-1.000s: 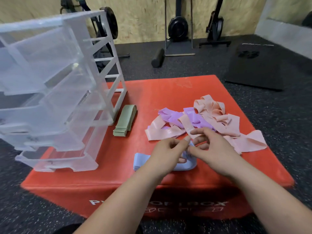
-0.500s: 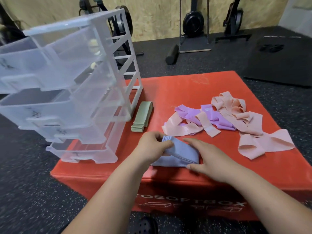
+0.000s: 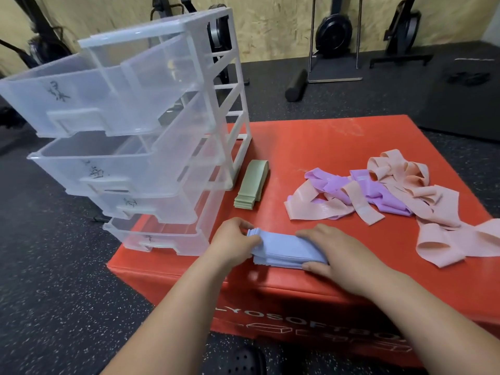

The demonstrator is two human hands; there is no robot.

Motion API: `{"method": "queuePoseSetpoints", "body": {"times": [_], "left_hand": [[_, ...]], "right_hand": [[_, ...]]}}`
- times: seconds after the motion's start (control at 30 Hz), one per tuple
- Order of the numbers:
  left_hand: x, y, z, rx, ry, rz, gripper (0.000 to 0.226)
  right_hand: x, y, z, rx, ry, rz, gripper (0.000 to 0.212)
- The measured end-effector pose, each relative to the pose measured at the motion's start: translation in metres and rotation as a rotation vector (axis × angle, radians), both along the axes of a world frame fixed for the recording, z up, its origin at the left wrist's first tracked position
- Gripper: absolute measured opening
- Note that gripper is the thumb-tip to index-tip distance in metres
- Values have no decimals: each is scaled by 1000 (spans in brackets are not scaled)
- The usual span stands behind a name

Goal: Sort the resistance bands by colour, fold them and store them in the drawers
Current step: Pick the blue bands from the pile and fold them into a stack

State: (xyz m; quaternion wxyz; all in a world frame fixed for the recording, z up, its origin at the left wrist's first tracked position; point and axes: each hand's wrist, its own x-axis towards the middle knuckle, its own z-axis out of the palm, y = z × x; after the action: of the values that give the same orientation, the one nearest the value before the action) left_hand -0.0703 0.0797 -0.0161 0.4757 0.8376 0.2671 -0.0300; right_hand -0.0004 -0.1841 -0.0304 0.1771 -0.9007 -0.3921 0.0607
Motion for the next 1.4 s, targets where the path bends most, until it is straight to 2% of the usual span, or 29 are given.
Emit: {"method": "queuePoseSetpoints", "body": {"times": [0.13, 0.23, 0.3, 0.37, 0.47, 0.53, 0.6, 0.73, 0.87, 0.97, 1.17, 1.23, 1.4], "left_hand": [[-5, 1, 5, 51, 34, -33, 47], [-8, 1, 5, 135, 46, -76, 46], [-10, 0, 6, 276, 74, -152, 40], [-12, 0, 4, 465, 76, -236, 44], [-14, -2, 5, 656, -88, -371, 50], [-13, -5, 8, 656, -215, -550, 57], [-11, -9, 7, 651, -211, -692, 71], [-11, -12, 1, 644, -214, -714, 73], [-11, -10, 0, 667, -239, -702, 69], [-13, -9, -1, 637, -246, -689, 63], [-13, -11, 1, 648, -247, -695, 56], [-12, -11, 1, 649, -252, -695, 57], [-9, -8, -4, 631, -241, -716, 77]], "right_hand": [[-1, 7, 0, -65, -36, 7, 65], [-8, 12, -5, -149, -147, 33, 63], [-11, 14, -9, -191, -209, 34, 62], [-12, 14, -12, -191, -250, 32, 61], [-12, 12, -15, -183, -305, 42, 61], [-13, 12, -16, -177, -316, 44, 62], [-14, 12, -16, -184, -307, 41, 63], [-13, 2, -10, -126, -145, 39, 69], [-10, -3, -1, 84, 123, -175, 60], [-10, 1, 4, 99, 206, -347, 50], [-8, 13, 10, 73, 334, -481, 62], [-10, 17, 9, 106, 371, -532, 60], [-18, 29, 11, 305, 461, -609, 43]]}}
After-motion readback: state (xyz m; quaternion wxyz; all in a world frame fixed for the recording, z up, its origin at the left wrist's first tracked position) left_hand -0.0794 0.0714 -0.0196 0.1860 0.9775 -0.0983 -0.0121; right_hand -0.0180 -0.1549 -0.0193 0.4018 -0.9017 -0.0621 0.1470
